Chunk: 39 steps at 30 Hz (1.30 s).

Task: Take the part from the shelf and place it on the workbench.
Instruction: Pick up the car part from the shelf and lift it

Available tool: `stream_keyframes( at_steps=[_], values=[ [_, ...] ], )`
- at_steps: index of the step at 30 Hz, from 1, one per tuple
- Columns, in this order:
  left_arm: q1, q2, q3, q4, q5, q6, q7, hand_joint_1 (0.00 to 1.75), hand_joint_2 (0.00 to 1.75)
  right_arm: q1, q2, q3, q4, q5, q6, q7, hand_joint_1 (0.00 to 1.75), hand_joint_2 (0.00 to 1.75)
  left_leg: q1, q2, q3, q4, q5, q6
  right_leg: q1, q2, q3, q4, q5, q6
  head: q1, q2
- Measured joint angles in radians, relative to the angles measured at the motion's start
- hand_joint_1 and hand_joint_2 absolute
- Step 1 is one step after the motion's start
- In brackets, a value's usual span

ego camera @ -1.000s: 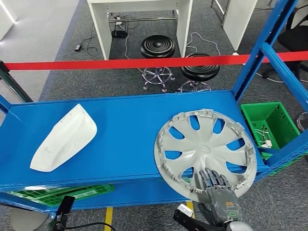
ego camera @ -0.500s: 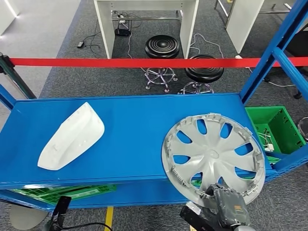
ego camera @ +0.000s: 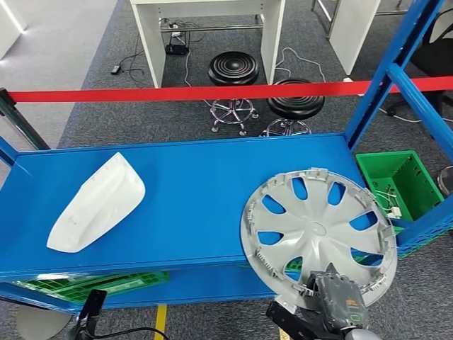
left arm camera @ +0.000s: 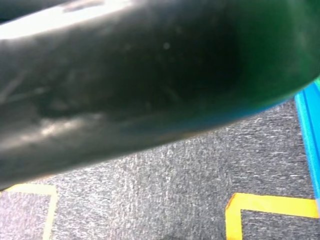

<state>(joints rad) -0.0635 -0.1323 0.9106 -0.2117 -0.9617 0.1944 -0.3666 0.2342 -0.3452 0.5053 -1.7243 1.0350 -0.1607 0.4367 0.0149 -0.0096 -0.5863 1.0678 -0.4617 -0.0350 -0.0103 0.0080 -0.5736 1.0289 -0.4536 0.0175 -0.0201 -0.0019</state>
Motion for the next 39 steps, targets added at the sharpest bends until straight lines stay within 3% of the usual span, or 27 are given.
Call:
stream_keyframes(
  at_steps=[2,4,6,9,10,11,12,15,17,21,24,26,30,31,34,35,37,39],
  values=[
    [-0.001,0.0,0.0,0.0,-0.001,-0.001,0.0,0.0,0.0,0.001,0.0,-0.004,0.0,0.002,-0.001,0.0,1.75,1.75,-0.001,-0.002,0.022,-0.053,0.006,0.008,0.004,0.002,-0.004,0.002,0.001,0.012,0.0,0.0],
    [0.001,0.0,0.0,0.0,-0.001,-0.001,0.0,0.0,0.0,0.001,0.002,-0.007,0.0,0.006,-0.002,-0.003,1.75,1.75,-0.002,-0.003,0.019,-0.056,0.008,0.023,0.003,0.003,-0.007,-0.002,0.004,0.023,0.0,0.0],
    [0.001,-0.001,0.0,0.0,-0.002,-0.001,0.0,0.0,0.0,0.002,0.002,-0.009,0.0,0.015,-0.003,-0.007,1.75,1.75,0.0,-0.001,0.02,-0.058,0.01,0.038,0.001,0.001,-0.024,0.029,-0.019,0.032,0.003,0.0],
    [0.0,0.0,0.001,0.0,-0.003,-0.001,0.0,0.0,0.0,0.001,0.002,-0.013,0.0,0.041,-0.006,-0.016,1.75,1.75,-0.001,0.001,0.019,-0.059,0.01,0.049,0.0,-0.001,-0.11,0.214,-0.109,0.04,0.007,0.0],
    [0.001,0.0,0.001,0.0,-0.005,-0.002,0.0,0.0,0.0,0.0,0.002,-0.013,0.0,0.056,-0.007,-0.022,1.75,1.75,-0.002,0.001,0.019,-0.059,0.01,0.05,0.0,-0.001,-0.137,0.271,-0.127,0.04,0.007,0.0],
    [0.001,0.0,0.001,0.0,-0.007,-0.003,0.0,0.0,0.0,-0.003,0.002,-0.013,0.0,0.075,-0.007,-0.029,1.75,1.75,-0.004,0.001,0.019,-0.059,0.01,0.051,0.0,-0.001,-0.15,0.295,-0.126,0.039,0.008,0.0],
    [0.0,-0.001,0.001,0.0,-0.01,-0.004,0.0,0.0,0.0,-0.008,0.002,-0.013,0.0,0.095,-0.007,-0.038,1.75,1.75,-0.004,0.001,0.021,-0.059,0.01,0.05,0.0,-0.001,-0.144,0.28,-0.106,0.037,0.008,0.0],
    [-0.004,-0.003,0.001,0.0,-0.02,-0.008,0.0,0.0,0.0,-0.041,0.002,-0.013,-0.004,0.158,-0.006,-0.077,1.75,1.75,-0.007,0.001,0.024,-0.057,0.007,0.045,0.001,-0.001,-0.046,0.082,-0.013,0.03,0.008,0.0],
    [-0.009,-0.003,0.001,0.0,-0.026,-0.011,0.0,0.0,0.0,-0.072,0.002,-0.013,-0.007,0.202,-0.008,-0.114,1.75,1.75,-0.01,0.001,0.02,-0.056,0.009,0.036,0.003,0.001,-0.012,0.013,0.001,0.026,0.006,0.0],
    [-0.017,-0.006,0.0,0.0,-0.036,-0.017,0.002,0.0,0.0,-0.13,0.002,-0.012,-0.014,0.277,-0.035,-0.194,1.75,1.75,-0.007,0.001,0.007,-0.044,0.0,0.014,0.003,0.003,-0.015,0.005,0.006,0.004,0.002,0.0],
    [-0.024,-0.007,-0.002,0.0,-0.043,-0.02,0.004,0.0,0.0,-0.162,0.007,-0.012,-0.026,0.313,-0.09,-0.237,1.75,1.75,-0.006,0.001,-0.06,0.1,-0.079,0.003,0.001,0.0,-0.016,0.002,0.01,-0.008,-0.003,0.0],
    [-0.026,-0.007,-0.003,0.0,-0.045,-0.022,0.004,0.0,0.0,-0.168,0.012,-0.011,-0.03,0.325,-0.114,-0.25,1.75,1.75,-0.006,0.001,-0.098,0.18,-0.113,0.0,0.002,-0.001,-0.016,0.002,0.009,-0.011,-0.003,0.0],
    [-0.025,-0.007,-0.003,0.0,-0.046,-0.022,0.005,0.0,0.0,-0.169,0.016,-0.011,-0.034,0.331,-0.125,-0.255,1.75,1.75,-0.006,0.001,-0.115,0.213,-0.12,0.0,0.002,-0.001,-0.016,0.002,0.009,-0.011,-0.003,0.0],
    [-0.025,-0.007,-0.003,0.0,-0.047,-0.022,0.005,0.0,0.0,-0.168,0.021,-0.01,-0.04,0.337,-0.137,-0.259,1.75,1.75,-0.006,0.001,-0.11,0.199,-0.099,0.0,0.002,-0.001,-0.016,0.002,0.009,-0.011,-0.003,0.0],
    [-0.029,-0.009,-0.005,0.0,-0.053,-0.022,0.007,0.0,0.0,-0.166,0.039,-0.005,-0.069,0.358,-0.179,-0.277,1.75,1.75,-0.006,0.001,-0.025,-0.004,0.011,0.012,0.008,0.001,-0.02,0.006,0.007,0.0,-0.002,0.0],
    [-0.029,-0.009,-0.005,0.0,-0.055,-0.022,0.007,0.0,0.0,-0.163,0.043,-0.004,-0.075,0.362,-0.191,-0.282,1.75,1.75,-0.007,0.0,-0.005,-0.053,0.027,0.017,0.01,0.001,-0.022,0.006,0.008,0.006,-0.002,0.0],
    [-0.028,-0.01,-0.006,0.0,-0.059,-0.022,0.01,0.0,0.0,-0.158,0.047,-0.001,-0.084,0.37,-0.219,-0.292,1.75,1.75,-0.006,-0.001,-0.007,-0.058,0.028,0.028,0.009,0.001,-0.026,0.004,0.008,0.016,-0.002,0.0],
    [-0.029,-0.012,-0.006,0.0,-0.065,-0.022,0.012,0.0,0.0,-0.152,0.053,0.004,-0.094,0.378,-0.245,-0.299,1.75,1.75,-0.001,0.0,-0.005,-0.062,0.03,0.039,0.008,0.0,-0.046,0.045,-0.021,0.026,0.003,0.0]
  ],
)
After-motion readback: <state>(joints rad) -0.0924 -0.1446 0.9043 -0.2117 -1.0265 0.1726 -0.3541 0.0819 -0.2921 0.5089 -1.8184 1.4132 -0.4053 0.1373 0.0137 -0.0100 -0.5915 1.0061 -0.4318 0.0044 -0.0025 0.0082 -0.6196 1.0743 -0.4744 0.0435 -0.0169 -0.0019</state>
